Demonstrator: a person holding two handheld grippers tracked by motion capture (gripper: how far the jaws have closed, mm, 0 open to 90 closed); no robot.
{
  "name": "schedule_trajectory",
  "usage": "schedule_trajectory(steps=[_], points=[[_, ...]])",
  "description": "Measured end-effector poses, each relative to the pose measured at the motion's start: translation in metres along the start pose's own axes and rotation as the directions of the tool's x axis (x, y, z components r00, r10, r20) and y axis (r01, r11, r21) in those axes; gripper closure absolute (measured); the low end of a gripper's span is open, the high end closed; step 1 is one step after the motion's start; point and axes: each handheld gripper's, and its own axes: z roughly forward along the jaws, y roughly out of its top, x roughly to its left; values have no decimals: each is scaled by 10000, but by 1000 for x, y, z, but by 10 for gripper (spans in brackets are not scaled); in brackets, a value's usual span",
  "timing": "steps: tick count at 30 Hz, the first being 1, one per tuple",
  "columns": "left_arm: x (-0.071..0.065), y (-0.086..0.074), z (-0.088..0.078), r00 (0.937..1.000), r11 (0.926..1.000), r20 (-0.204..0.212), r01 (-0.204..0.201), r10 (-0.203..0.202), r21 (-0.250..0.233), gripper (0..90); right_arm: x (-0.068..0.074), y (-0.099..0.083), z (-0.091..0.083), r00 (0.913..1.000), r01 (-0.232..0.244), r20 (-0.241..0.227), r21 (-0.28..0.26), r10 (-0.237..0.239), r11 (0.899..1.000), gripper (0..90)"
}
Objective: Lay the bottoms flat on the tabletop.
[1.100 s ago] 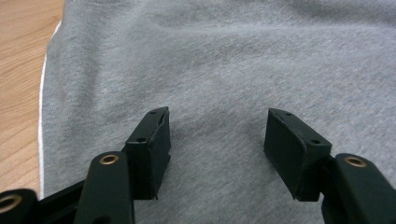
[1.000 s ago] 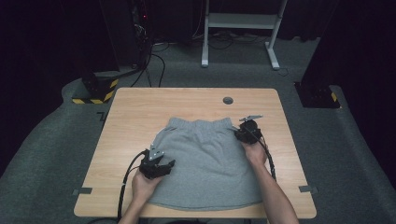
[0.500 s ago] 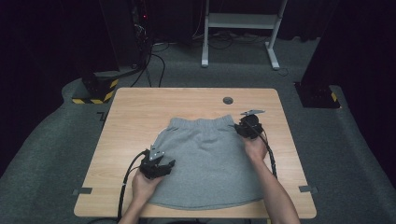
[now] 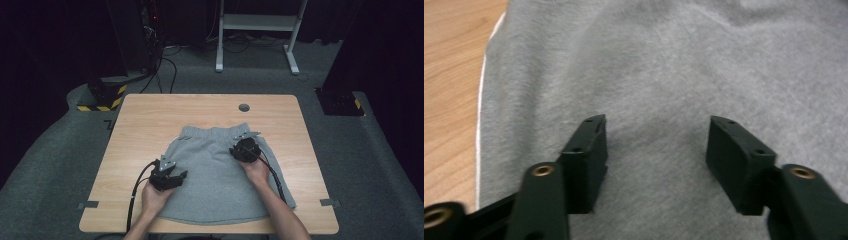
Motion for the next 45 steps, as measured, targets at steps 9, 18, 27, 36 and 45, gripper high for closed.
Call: schedule_trajectory(steps=[9,18,27,36,45], points=[[0,77,44,9984,9992,547,150,-129,-366,442,13,5,-4,9989,416,-211,-488,-427,9979,643],[-9,102,95,9983,9978,578,-5,-33,658,436,32,12,18,9965,787,-223,-599,-801,9951,591],[22,86,88,9986,9964,-56,535,-532,658,445,-6,-11,-4,9997,-138,-201,-570,126,9983,535],[26,80,72,9990,9975,-405,226,-199,677,421,-19,-33,-36,9963,-192,817,-828,260,9964,536],[44,66,69,9987,9978,-421,316,-291,581,422,-54,-58,-47,9901,-963,942,-846,1042,9918,495]])
